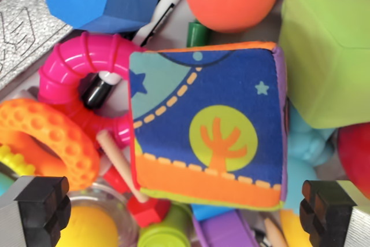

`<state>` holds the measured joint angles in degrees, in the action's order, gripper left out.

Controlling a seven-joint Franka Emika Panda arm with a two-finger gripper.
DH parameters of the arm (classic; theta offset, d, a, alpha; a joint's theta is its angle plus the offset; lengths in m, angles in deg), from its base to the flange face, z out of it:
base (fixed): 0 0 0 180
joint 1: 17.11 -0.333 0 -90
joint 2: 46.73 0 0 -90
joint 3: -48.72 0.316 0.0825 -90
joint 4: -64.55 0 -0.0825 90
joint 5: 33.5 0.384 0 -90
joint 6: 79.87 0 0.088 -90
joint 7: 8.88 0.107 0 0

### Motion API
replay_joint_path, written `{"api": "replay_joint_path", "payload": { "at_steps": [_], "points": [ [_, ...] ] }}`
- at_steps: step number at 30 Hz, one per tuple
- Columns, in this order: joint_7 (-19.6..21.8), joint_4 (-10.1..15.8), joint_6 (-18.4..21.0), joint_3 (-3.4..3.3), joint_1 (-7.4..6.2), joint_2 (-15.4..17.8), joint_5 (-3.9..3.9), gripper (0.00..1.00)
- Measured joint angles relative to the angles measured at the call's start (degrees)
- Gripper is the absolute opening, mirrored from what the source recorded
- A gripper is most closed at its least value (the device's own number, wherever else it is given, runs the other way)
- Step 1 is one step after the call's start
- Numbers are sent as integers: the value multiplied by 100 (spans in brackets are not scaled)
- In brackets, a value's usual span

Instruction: Pick an object from the bin

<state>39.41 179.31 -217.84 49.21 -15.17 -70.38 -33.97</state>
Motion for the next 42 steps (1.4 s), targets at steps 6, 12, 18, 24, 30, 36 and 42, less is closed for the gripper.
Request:
{"api": "replay_joint_path", "payload": {
  "at_steps": [6,12,18,24,30,36,42],
  "points": [
    [0,13,-266,0,0,-257,0,100],
    [0,13,-497,0,0,-480,0,100],
    [0,-3,-655,-2,1,-617,0,100],
    [0,-13,-723,-9,1,-694,0,100],
    [0,-13,-729,-8,1,-708,0,0],
    [0,-13,-729,-8,0,-708,0,0],
    [0,-13,-729,-5,0,-712,0,0]
  ]
}}
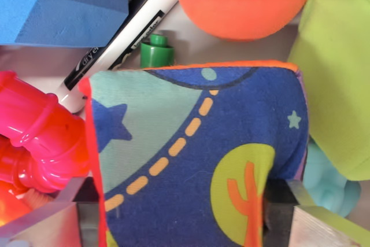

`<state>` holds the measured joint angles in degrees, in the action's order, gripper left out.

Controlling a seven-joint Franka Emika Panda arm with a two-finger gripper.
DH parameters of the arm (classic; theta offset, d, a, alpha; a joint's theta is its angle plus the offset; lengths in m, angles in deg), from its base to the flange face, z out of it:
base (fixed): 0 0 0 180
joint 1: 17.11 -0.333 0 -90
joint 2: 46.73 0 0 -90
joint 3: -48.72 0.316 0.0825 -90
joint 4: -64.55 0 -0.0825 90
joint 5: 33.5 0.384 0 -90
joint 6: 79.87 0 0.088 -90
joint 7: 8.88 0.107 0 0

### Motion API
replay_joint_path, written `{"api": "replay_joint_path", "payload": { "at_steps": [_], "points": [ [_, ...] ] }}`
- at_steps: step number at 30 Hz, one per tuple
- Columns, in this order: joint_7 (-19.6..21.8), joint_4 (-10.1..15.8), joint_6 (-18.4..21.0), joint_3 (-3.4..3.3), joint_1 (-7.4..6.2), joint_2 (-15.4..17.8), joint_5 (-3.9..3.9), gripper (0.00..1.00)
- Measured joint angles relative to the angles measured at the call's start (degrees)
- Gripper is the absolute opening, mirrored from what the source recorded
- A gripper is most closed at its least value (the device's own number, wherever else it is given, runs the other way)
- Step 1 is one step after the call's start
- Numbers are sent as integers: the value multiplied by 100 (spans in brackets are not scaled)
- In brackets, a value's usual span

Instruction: Pick an object from the bin

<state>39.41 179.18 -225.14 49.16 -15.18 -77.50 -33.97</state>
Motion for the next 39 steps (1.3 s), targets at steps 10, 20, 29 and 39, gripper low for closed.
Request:
{"api": "replay_joint_path", "payload": {
  "at_steps": [10,20,29,39],
  "points": [
    [0,0,0,0,0,-2,0,0],
    [0,-1,6,-1,0,13,0,0],
    [0,8,122,-1,0,141,0,0],
    [0,24,395,-1,0,436,0,0]
  ]
}}
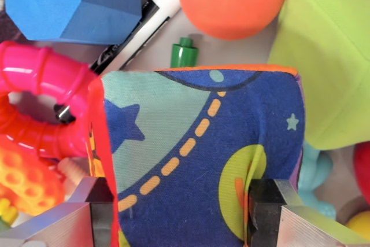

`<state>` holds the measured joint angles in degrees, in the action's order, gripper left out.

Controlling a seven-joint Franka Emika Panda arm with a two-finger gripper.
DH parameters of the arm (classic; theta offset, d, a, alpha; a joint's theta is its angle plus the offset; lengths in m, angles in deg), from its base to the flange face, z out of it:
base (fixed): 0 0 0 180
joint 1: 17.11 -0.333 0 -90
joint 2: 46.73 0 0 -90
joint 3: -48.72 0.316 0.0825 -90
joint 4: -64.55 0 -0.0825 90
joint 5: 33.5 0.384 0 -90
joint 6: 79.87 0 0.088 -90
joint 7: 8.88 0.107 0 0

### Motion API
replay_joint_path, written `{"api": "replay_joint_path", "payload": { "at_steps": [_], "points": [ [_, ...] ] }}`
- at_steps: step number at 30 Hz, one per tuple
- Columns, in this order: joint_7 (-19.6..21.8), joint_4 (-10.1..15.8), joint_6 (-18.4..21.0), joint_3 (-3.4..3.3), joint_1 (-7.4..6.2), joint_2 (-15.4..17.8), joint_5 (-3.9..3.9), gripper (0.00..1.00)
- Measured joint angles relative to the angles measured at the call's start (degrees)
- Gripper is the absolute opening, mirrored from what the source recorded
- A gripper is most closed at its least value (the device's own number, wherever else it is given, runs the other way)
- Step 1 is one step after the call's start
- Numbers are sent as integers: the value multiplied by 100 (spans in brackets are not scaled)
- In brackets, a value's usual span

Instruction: Pick an object from the bin

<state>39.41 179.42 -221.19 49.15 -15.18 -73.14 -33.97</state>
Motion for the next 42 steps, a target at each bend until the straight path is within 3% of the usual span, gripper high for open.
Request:
{"api": "replay_joint_path", "payload": {
  "at_steps": [22,42],
  "points": [
    [0,-118,934,2,0,821,0,0],
    [-2,-587,2008,4,0,1422,11,0]
  ]
}}
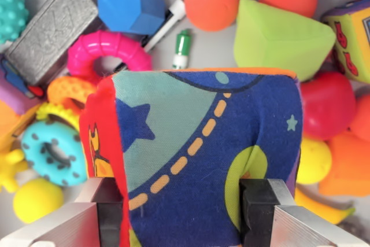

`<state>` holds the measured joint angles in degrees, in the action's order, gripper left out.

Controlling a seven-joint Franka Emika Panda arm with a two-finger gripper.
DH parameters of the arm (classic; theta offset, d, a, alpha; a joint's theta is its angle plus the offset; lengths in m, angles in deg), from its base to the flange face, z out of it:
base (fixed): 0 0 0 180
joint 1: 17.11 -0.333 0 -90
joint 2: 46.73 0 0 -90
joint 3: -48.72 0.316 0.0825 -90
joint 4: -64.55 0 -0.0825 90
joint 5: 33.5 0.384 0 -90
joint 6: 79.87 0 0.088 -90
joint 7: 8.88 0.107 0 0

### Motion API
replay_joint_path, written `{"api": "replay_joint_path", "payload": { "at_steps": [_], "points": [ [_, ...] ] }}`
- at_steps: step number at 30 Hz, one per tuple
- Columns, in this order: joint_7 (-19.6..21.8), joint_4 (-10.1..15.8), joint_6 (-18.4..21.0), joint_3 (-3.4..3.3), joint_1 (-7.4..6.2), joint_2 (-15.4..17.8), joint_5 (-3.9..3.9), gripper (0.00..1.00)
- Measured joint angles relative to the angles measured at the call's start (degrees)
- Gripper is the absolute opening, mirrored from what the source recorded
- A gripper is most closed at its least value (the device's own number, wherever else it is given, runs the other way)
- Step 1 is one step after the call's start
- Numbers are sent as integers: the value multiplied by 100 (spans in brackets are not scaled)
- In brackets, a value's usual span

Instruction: Pick an object from the bin

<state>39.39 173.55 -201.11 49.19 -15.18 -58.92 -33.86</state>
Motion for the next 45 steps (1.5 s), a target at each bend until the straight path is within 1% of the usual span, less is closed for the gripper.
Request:
{"api": "replay_joint_path", "payload": {
  "at_steps": [9,23,34,45],
  "points": [
    [0,-278,449,0,0,168,3,0],
    [0,-683,993,1,0,309,7,0],
    [0,-868,1221,1,0,345,9,0],
    [0,-899,1256,1,0,348,9,0]
  ]
}}
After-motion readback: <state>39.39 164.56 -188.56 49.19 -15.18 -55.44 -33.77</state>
